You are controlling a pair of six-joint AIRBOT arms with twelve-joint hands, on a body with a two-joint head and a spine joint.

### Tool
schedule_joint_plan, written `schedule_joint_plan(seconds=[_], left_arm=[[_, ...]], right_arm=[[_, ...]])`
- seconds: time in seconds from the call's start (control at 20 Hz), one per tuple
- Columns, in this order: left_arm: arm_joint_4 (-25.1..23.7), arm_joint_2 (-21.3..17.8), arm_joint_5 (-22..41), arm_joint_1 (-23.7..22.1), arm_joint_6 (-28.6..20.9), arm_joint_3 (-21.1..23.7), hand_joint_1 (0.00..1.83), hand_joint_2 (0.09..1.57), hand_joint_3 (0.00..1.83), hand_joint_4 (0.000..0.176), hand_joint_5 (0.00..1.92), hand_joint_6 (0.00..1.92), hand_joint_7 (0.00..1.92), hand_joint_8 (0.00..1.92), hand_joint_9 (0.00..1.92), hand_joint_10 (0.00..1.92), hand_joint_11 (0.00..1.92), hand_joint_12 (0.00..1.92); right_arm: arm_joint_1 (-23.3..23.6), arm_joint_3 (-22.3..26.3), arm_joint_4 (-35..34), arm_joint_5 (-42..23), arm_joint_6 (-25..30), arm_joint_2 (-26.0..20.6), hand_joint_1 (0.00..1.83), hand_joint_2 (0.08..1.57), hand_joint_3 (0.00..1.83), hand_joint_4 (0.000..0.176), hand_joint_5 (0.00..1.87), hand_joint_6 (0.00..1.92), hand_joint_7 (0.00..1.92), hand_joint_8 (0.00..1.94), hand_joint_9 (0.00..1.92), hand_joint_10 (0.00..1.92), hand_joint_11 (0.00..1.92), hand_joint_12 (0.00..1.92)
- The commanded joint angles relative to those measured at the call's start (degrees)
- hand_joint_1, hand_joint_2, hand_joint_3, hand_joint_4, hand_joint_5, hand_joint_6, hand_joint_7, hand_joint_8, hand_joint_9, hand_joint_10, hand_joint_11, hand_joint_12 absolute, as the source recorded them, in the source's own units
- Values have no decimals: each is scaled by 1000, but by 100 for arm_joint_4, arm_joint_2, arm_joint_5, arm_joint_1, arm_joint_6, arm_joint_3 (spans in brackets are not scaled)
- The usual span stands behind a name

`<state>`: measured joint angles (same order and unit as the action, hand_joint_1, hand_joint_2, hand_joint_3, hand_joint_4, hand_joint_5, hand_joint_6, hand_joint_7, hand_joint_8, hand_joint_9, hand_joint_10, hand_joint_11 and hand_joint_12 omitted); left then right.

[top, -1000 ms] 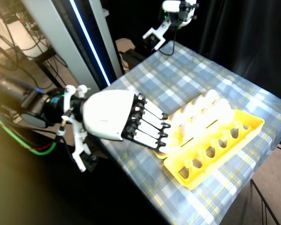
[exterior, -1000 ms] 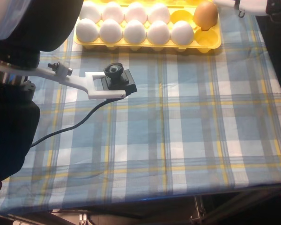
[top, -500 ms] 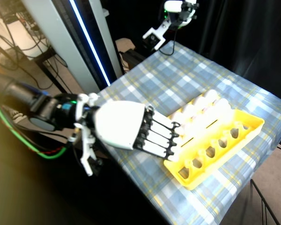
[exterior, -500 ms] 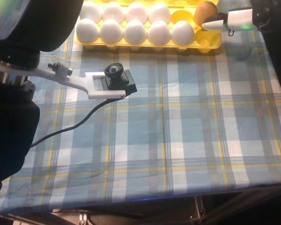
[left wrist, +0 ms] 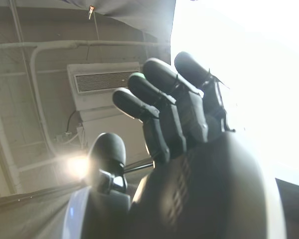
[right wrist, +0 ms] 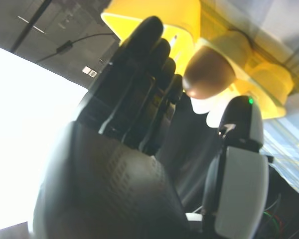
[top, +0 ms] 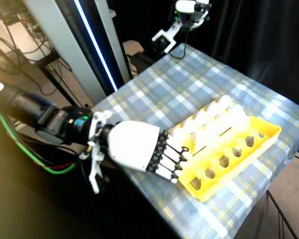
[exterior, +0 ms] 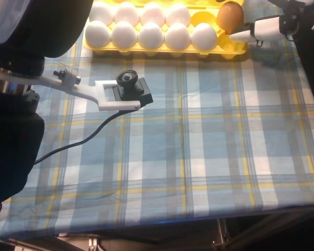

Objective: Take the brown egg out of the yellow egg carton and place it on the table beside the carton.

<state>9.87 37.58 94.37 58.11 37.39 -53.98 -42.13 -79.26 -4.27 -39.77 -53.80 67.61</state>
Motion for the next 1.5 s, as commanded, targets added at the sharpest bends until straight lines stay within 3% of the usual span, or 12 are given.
schedule_joint_plan(seconds=[0.0,0.15,0.3,0.35,0.6,0.75,0.85,1.15,1.2,1.25,1.3,1.45], left_arm=[[-209,31,506,-101,-66,58,273,1411,0,0,596,1101,535,1219,409,1327,143,1532],[-210,31,506,-101,-66,58,237,1431,1,0,643,1074,587,1167,447,1261,138,1506],[-210,31,506,-101,-66,58,207,1425,0,0,580,1139,508,1229,389,1302,120,1547],[-210,32,506,-101,-66,58,182,1436,1,0,547,1206,479,1272,362,1349,99,1578],[-210,32,506,-101,-66,58,192,1434,0,0,515,1323,513,1272,396,1315,142,1568],[-210,32,506,-101,-66,58,209,1421,0,0,531,1255,493,1250,402,1292,173,1520],[-210,32,506,-101,-66,58,212,1436,1,0,609,1081,528,1201,399,1272,123,1555],[-210,28,506,-101,-66,58,259,1409,0,0,614,1094,534,1256,412,1353,147,1488],[-210,28,506,-101,-66,58,227,1417,0,0,624,992,549,1186,428,1306,147,1475],[-210,28,506,-101,-66,58,227,1417,0,0,624,992,549,1186,428,1306,147,1475],[-210,28,506,-101,-65,58,239,1413,0,0,648,923,575,1118,446,1282,163,1468],[-210,28,506,-101,-65,58,270,1391,1,0,619,958,581,1193,462,1297,183,1448]], right_arm=[[36,-16,-52,-641,-31,17,1053,934,3,0,865,11,939,10,1015,17,963,110],[36,-49,-52,-600,-87,45,1045,947,0,0,939,3,1029,4,1060,6,928,113],[37,-63,-52,-588,-99,46,1073,957,2,0,1001,0,1048,1,1143,0,872,589],[37,-69,-52,-588,-103,46,1143,1004,1,0,1239,485,1080,0,1175,6,782,966],[40,-84,-60,-590,-125,45,1160,1011,0,0,1233,538,1107,0,1270,29,836,1212],[73,-28,-61,-658,-125,-13,1177,1012,0,0,1229,540,1084,0,1295,38,875,1266],[92,38,-62,-746,-125,-69,1194,1015,0,0,1218,557,1088,2,1273,23,873,1172],[111,570,-29,-1387,-124,-506,1193,1027,0,0,1181,623,1153,1,1255,3,900,891],[111,762,54,-1574,-124,-668,1265,1019,0,0,1153,602,1289,505,1283,5,924,905],[111,821,76,-1630,-124,-716,1265,1019,0,0,1153,602,1289,505,1283,5,924,905],[111,936,116,-1760,-124,-804,1191,1037,1,0,1149,676,1122,58,1200,1,888,724],[111,1136,172,-1992,-124,-924,1188,1035,0,0,1158,664,1145,0,1177,1,863,672]])
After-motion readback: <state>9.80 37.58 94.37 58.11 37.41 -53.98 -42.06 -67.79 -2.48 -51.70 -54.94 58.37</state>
